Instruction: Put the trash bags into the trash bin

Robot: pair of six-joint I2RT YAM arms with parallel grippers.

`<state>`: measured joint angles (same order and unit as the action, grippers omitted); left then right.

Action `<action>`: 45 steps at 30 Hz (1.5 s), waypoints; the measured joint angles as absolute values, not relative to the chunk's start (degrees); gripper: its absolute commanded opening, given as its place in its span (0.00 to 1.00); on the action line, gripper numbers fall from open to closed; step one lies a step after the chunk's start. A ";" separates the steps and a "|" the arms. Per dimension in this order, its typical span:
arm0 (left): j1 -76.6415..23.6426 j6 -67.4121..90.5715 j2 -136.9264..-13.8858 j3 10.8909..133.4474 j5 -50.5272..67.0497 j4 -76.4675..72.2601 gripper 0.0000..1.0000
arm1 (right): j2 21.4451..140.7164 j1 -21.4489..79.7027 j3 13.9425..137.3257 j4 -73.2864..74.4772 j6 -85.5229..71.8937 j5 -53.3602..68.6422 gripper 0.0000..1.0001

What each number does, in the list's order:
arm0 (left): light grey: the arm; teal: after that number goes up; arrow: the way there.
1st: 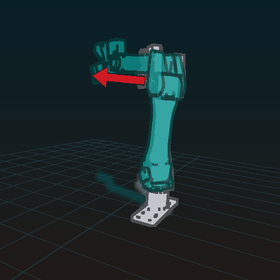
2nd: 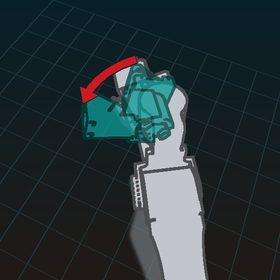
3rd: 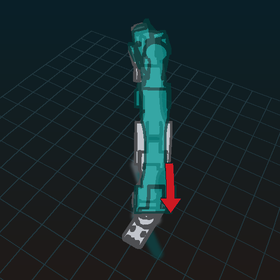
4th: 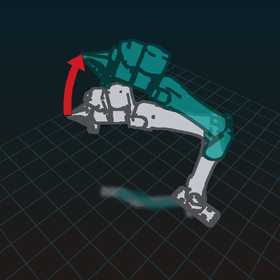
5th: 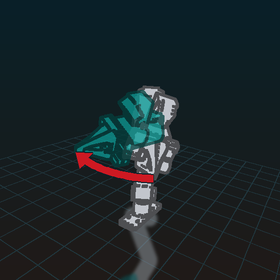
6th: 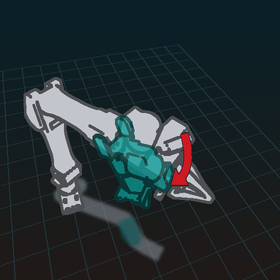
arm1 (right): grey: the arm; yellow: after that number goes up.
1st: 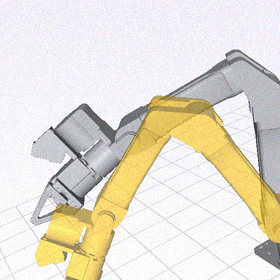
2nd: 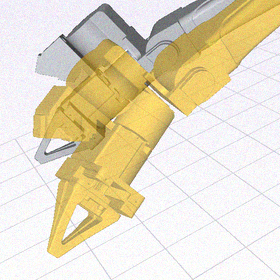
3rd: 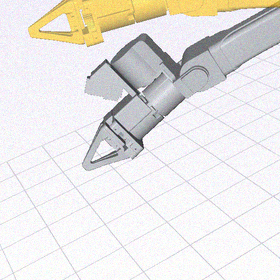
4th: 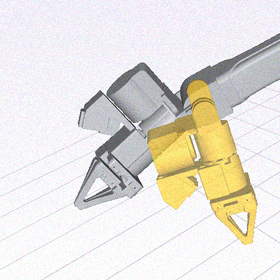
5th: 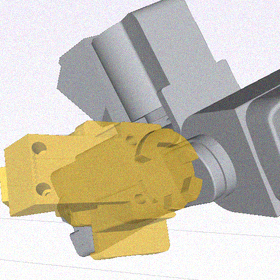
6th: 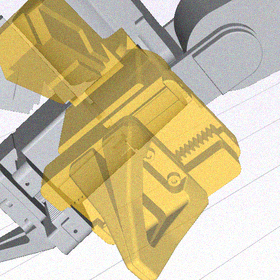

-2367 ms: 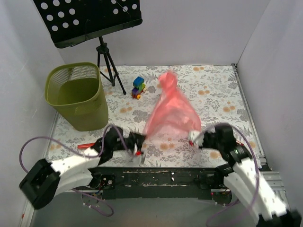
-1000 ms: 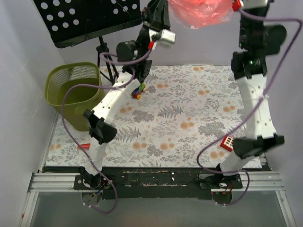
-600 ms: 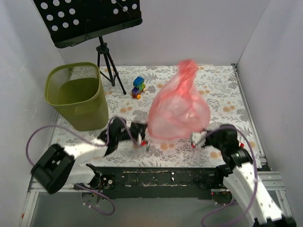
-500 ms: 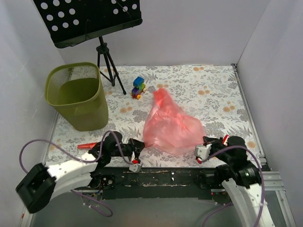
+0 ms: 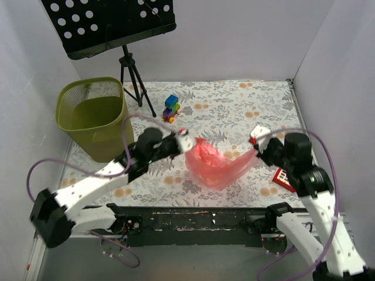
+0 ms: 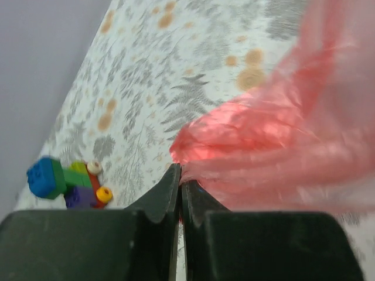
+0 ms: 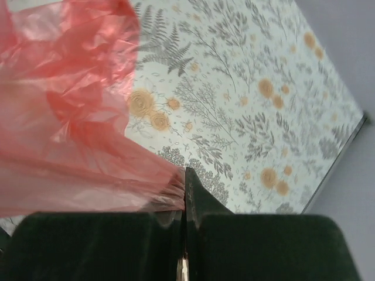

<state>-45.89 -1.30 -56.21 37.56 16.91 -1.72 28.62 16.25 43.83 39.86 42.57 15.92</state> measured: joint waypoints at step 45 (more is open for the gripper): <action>-46.17 -30.74 -39.55 15.88 36.99 -16.38 0.00 | 3.70 26.50 27.64 41.78 66.24 21.61 0.01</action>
